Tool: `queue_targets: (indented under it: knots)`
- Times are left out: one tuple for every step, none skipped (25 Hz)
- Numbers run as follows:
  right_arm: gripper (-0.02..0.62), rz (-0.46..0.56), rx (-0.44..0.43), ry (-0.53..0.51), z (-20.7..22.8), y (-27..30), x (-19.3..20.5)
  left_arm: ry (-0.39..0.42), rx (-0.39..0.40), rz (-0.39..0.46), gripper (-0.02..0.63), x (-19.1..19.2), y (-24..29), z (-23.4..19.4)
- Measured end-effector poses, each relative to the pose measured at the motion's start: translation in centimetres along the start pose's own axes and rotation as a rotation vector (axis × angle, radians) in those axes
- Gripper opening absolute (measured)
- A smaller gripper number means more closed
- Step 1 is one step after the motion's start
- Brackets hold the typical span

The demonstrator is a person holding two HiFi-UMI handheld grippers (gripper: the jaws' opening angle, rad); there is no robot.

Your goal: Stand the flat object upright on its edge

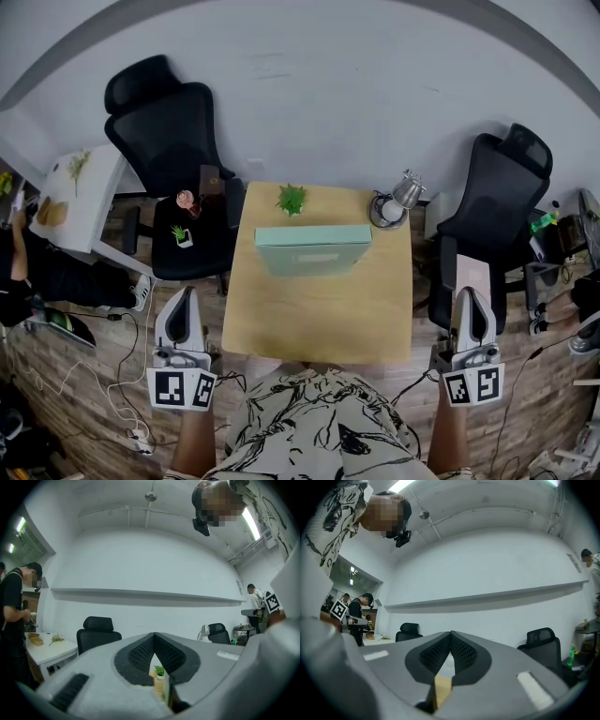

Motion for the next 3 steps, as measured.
queue_targets:
  knots:
    - [-0.008,-0.001,0.0,0.001,0.01,0.02,-0.01,0.0,0.0,0.0,0.002,-0.03,0.04,0.0]
    - [-0.008,-0.001,-0.001,0.002,0.03,0.04,-0.02,0.001,-0.001,0.001,0.002,-0.06,0.08,0.0]
    - [-0.008,-0.002,-0.001,0.004,0.04,0.06,-0.03,0.002,-0.001,0.001,0.002,-0.09,0.13,0.0]
Point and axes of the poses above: the fingertips, and each gripper's own axes: y forward along the fingers, z to its right, x out of its underside, the point moved 8 cm from there along -y, backward along the fingers, and after that the axes turned 8 degrees about -y, right-handed, at the moved point
